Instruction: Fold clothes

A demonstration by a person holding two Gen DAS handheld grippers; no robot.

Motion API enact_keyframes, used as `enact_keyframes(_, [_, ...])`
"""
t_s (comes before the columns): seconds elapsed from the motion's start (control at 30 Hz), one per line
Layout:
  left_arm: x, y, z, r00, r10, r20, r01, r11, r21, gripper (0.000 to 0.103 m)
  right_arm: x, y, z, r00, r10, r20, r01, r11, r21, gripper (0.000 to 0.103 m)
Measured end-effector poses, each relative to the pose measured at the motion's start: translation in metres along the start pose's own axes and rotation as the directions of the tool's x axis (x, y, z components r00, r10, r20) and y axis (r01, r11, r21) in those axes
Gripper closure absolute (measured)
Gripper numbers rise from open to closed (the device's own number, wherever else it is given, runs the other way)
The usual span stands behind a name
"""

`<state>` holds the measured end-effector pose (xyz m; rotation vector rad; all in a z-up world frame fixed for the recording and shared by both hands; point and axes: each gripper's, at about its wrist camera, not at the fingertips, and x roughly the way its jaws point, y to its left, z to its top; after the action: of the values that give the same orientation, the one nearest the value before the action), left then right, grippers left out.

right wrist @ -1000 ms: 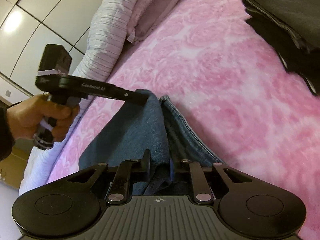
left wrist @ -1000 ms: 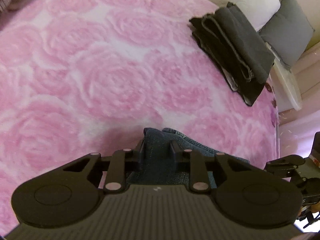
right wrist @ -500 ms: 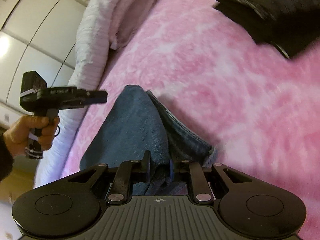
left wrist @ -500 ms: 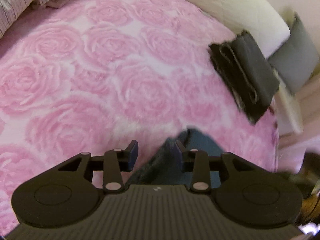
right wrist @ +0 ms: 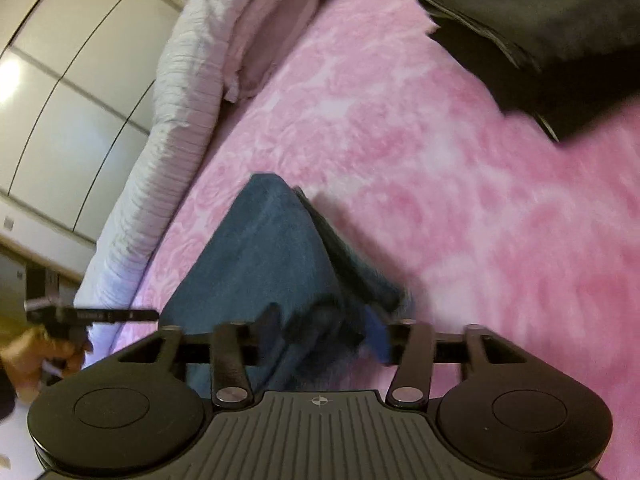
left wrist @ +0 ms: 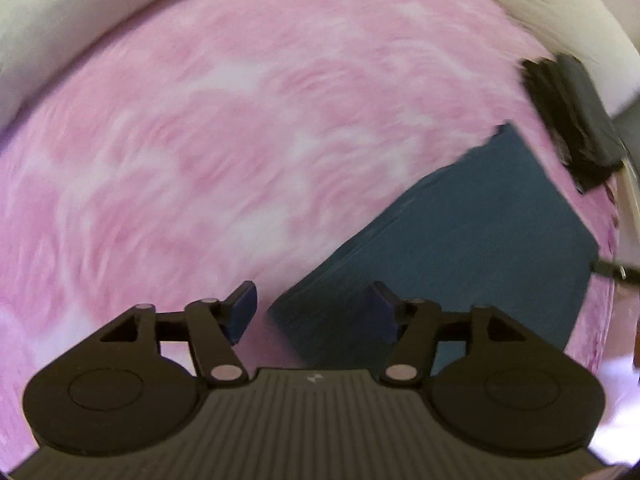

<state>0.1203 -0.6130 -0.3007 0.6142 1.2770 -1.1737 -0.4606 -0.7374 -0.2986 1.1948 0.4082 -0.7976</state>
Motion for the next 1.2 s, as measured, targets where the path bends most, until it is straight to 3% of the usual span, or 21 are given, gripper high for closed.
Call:
enact_keyframes(0.07, [0.01,0.015,-0.005,1.0,-0.026,0.002,0.026,0.998,-0.055,0.043,0.005,-0.005,-0.015,1.0,-0.005,-0.012,0.005,0.998,0.067,0.036])
enact_keyframes(0.2, [0.033,0.025,-0.002,0.992,-0.126,0.011,0.127,0.985,-0.121,0.04,0.02,-0.018,-0.033,0.998,0.032,0.054,-0.044,0.971,0.234,0.031])
enact_keyframes(0.3, [0.045,0.024,-0.001,0.983,-0.181,0.009,0.18,0.974,-0.138,0.048,0.039,-0.026,-0.033,0.992,0.076,0.104,-0.103,0.955,0.279,0.031])
enact_keyframes(0.37, [0.046,0.022,-0.001,0.98,-0.197,0.022,0.198,0.972,-0.13,0.065,0.05,-0.034,-0.026,0.99,0.088,0.108,-0.119,0.937,0.33,0.041])
enact_keyframes(0.4, [0.042,0.021,-0.004,0.979,-0.203,0.035,0.206,0.97,-0.131,0.066,0.052,-0.033,-0.017,0.992,0.082,0.095,-0.109,0.938,0.329,0.046])
enact_keyframes(0.5, [0.032,0.019,-0.02,0.974,-0.219,0.054,0.225,0.961,-0.159,0.071,0.052,-0.02,0.016,0.996,0.079,0.042,-0.087,0.964,0.251,0.056])
enact_keyframes(0.6, [0.025,0.01,-0.048,0.969,-0.237,0.068,0.246,0.942,-0.228,0.073,0.054,-0.007,0.053,0.998,0.069,-0.013,-0.066,0.985,0.159,0.058])
enact_keyframes(0.7, [0.022,-0.01,-0.079,0.965,-0.241,0.1,0.26,0.915,-0.308,0.074,0.085,0.022,0.111,0.994,0.055,-0.094,-0.057,0.998,-0.01,0.057])
enact_keyframes(0.87, [0.031,-0.06,-0.109,0.957,-0.257,0.138,0.291,0.873,-0.391,0.077,0.175,0.089,0.177,0.979,0.035,-0.2,-0.098,0.943,-0.318,0.055])
enact_keyframes(0.97, [0.04,-0.086,-0.109,0.956,-0.255,0.146,0.293,0.865,-0.407,0.076,0.22,0.118,0.184,0.976,0.023,-0.219,-0.118,0.893,-0.434,0.05])
enact_keyframes(1.03, [0.038,-0.091,-0.105,0.959,-0.243,0.147,0.282,0.869,-0.406,0.074,0.237,0.13,0.182,0.973,-0.021,-0.23,-0.094,0.874,-0.476,0.039])
enact_keyframes(1.13, [0.027,-0.081,-0.1,0.961,-0.235,0.149,0.275,0.878,-0.391,0.074,0.217,0.127,0.176,0.982,-0.038,-0.187,-0.061,0.865,-0.498,0.037])
enact_keyframes(1.2, [0.015,-0.071,-0.092,0.968,-0.206,0.144,0.246,0.899,-0.361,0.072,0.177,0.116,0.166,0.994,-0.024,-0.103,-0.029,0.876,-0.481,0.035])
